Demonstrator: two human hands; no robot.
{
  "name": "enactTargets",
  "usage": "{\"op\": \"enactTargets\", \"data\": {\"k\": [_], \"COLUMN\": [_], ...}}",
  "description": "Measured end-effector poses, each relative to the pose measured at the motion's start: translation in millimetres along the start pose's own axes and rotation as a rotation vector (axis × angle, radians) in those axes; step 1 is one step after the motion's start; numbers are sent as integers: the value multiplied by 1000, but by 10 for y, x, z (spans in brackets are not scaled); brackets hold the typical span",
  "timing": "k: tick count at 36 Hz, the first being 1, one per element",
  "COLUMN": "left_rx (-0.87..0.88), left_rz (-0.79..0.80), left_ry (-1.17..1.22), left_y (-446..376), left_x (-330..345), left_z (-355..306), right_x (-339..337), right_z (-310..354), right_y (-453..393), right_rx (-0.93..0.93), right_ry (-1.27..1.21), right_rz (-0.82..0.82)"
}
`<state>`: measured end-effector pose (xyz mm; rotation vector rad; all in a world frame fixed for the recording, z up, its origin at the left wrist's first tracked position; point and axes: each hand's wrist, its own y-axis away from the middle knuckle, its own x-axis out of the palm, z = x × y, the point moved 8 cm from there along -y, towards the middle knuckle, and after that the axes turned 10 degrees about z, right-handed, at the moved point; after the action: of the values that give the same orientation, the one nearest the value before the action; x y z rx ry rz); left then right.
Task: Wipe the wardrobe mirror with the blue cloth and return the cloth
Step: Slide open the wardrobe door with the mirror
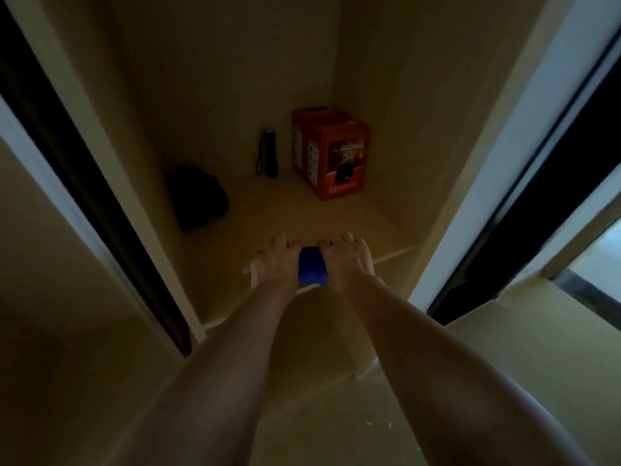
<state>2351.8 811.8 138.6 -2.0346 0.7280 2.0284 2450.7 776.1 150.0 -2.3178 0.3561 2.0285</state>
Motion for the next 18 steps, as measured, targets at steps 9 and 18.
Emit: {"op": "enactTargets", "data": {"k": [9,18], "left_rx": [-37,29], "left_rz": [-269,-26], "left_ry": [-122,-84], "left_y": [-429,-605], "left_x": [-145,368], "left_z": [277,369], "right_x": [-11,409], "right_z": [220,371], "right_y": [-685,-770], "right_rx": [45,-54], "right_ry": [7,-30], "right_rz": [-75,103]}}
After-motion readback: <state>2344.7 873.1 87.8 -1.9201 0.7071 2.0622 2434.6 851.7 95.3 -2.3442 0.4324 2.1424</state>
